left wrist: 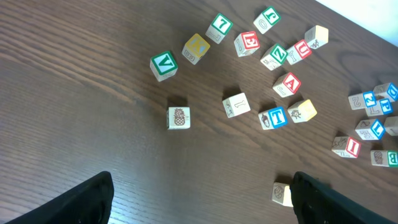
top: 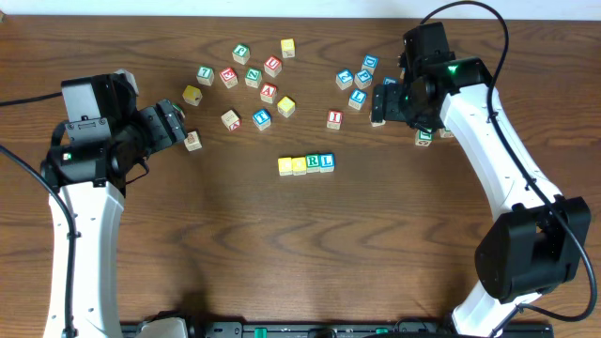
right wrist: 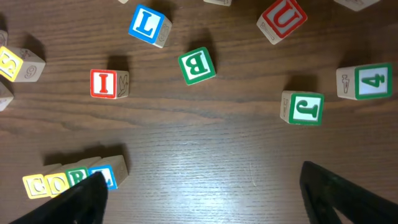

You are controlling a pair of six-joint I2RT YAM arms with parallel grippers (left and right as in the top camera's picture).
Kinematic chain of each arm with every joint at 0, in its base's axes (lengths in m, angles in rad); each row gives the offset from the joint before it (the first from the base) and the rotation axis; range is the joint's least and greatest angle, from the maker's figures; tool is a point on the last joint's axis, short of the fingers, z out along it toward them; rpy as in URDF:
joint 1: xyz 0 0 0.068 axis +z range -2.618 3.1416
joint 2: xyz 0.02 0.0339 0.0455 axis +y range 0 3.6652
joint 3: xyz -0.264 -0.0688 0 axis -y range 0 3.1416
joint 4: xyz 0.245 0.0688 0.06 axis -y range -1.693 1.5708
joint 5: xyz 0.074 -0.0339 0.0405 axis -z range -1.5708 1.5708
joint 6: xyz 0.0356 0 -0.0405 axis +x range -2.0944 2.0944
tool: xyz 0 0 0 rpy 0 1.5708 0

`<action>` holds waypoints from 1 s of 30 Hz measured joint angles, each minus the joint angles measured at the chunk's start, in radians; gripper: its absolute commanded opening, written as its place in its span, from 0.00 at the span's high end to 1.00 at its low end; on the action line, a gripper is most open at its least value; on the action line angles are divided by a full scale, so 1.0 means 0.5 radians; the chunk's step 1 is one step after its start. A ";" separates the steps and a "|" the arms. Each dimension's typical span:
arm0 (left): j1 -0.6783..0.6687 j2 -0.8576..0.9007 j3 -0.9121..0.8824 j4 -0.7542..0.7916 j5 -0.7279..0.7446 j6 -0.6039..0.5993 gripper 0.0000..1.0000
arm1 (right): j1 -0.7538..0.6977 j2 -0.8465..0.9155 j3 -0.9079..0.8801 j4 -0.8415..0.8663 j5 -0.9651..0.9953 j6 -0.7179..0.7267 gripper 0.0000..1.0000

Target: Spell out CORL

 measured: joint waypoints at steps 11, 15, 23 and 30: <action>0.000 0.000 0.000 0.000 0.000 -0.001 0.02 | 0.000 0.000 0.000 0.000 0.001 -0.005 0.01; 0.001 0.000 0.000 0.000 0.000 -0.001 0.03 | 0.000 0.000 0.000 0.002 0.001 -0.005 0.01; 0.001 0.000 0.000 0.000 0.000 -0.001 0.03 | 0.000 0.000 0.000 0.009 0.001 -0.005 0.01; 0.000 0.000 0.000 0.000 0.000 0.000 0.03 | 0.000 0.000 0.000 0.036 0.001 -0.005 0.01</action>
